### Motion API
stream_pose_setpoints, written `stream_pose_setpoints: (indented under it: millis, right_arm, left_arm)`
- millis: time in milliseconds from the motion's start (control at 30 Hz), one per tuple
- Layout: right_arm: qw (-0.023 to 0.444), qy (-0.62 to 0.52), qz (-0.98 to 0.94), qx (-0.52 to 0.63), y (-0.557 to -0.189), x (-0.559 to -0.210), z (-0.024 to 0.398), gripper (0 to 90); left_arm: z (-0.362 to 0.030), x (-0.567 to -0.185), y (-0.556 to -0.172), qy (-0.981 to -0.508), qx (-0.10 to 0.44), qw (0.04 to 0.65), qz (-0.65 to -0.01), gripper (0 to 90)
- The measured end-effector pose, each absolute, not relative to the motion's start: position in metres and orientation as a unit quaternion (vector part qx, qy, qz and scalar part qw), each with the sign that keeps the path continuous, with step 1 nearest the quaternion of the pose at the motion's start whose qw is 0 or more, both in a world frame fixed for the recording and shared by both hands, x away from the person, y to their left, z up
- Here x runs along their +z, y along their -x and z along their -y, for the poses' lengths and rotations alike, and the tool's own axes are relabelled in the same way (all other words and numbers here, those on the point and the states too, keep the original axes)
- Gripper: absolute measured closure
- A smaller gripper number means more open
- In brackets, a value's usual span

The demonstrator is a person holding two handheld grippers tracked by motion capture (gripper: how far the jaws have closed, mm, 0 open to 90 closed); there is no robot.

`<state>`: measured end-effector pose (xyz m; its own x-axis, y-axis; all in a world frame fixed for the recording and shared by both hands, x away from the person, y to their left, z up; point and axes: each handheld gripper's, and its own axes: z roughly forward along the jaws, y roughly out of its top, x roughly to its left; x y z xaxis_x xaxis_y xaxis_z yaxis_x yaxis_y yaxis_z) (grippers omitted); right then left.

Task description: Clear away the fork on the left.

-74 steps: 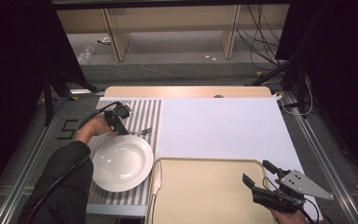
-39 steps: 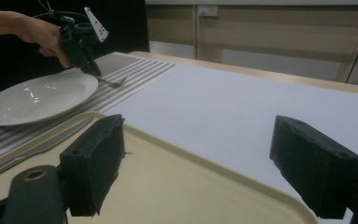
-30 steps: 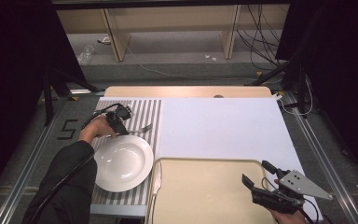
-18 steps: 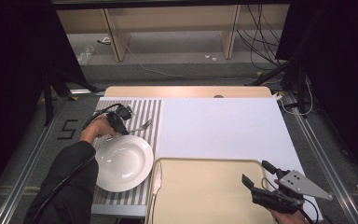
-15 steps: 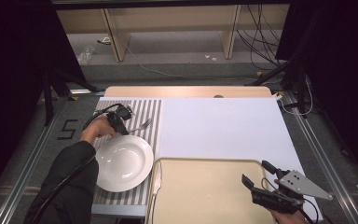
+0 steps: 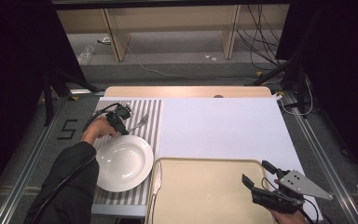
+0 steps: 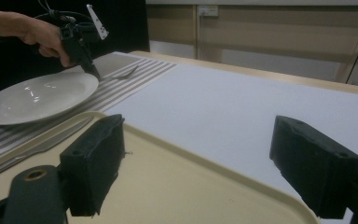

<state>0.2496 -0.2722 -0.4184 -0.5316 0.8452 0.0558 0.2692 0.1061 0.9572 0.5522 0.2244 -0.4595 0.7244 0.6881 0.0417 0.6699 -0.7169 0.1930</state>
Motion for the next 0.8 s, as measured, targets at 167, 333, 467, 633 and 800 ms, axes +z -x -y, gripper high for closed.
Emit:
stream_pose_setpoints:
  millis: [167,333,467,633,800]
  right_arm:
    - [0.269,-0.402,-0.693,0.534,-0.249,-0.418,0.272,18.8]
    - [0.269,-0.403,-0.695,0.532,-0.250,-0.418,0.272,18.8]
    - [0.269,-0.402,-0.694,0.533,-0.250,-0.419,0.272,18.8]
    - [0.270,-0.402,-0.694,0.534,-0.250,-0.419,0.272,18.8]
    - [0.270,-0.402,-0.695,0.532,-0.250,-0.419,0.272,18.8]
  left_arm:
    - [-0.231,-0.458,-0.554,-0.915,0.048,0.092,-0.389,82.8]
    - [-0.239,-0.449,-0.556,-0.903,0.059,0.103,-0.412,82.8]
    - [-0.243,-0.443,-0.556,-0.900,0.069,0.105,-0.418,82.8]
    - [-0.246,-0.436,-0.555,-0.892,0.084,0.117,-0.428,82.9]
    - [-0.249,-0.424,-0.553,-0.884,0.096,0.135,-0.436,82.8]
